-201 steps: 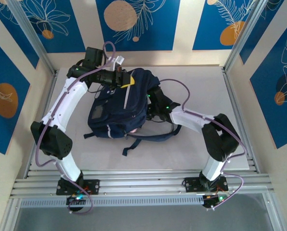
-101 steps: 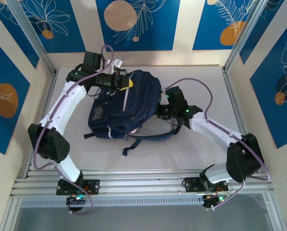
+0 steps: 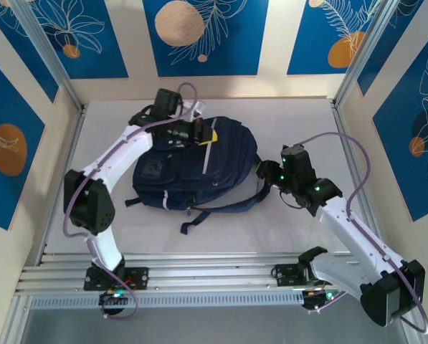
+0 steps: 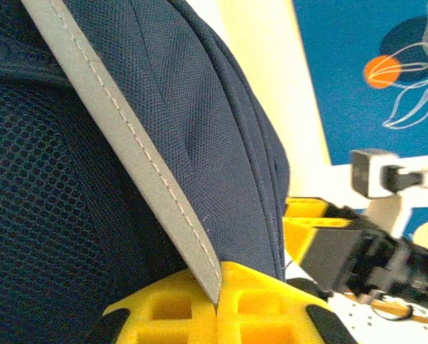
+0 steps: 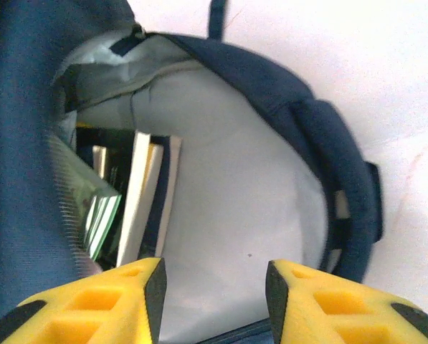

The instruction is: Pack the student bag

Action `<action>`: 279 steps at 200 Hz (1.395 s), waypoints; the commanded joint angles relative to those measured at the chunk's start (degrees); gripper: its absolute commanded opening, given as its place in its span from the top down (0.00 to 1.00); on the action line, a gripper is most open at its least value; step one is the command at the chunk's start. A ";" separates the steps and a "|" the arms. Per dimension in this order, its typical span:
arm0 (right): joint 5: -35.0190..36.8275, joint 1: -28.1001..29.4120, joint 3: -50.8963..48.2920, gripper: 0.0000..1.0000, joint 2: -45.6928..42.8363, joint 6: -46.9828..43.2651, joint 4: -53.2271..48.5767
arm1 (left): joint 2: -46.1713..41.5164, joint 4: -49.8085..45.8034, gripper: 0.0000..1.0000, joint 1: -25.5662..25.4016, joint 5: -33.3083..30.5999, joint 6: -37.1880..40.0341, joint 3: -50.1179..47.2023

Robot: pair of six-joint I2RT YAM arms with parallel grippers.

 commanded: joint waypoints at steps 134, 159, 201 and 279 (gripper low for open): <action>-7.53 26.40 -6.90 0.55 -3.31 -18.57 10.53 | -0.20 -3.29 0.45 -4.17 -12.23 4.71 5.09; -8.07 35.25 -8.28 0.51 2.93 -20.33 16.47 | -10.39 -1.29 0.45 -1.37 -17.54 1.58 -5.22; -3.39 47.92 -8.45 0.39 18.18 -28.56 29.88 | -25.43 -0.33 0.40 4.69 -25.21 -4.73 -18.90; 8.01 45.81 -9.15 0.46 35.00 -15.48 49.75 | -34.62 3.80 0.36 7.74 -28.62 -5.76 -29.49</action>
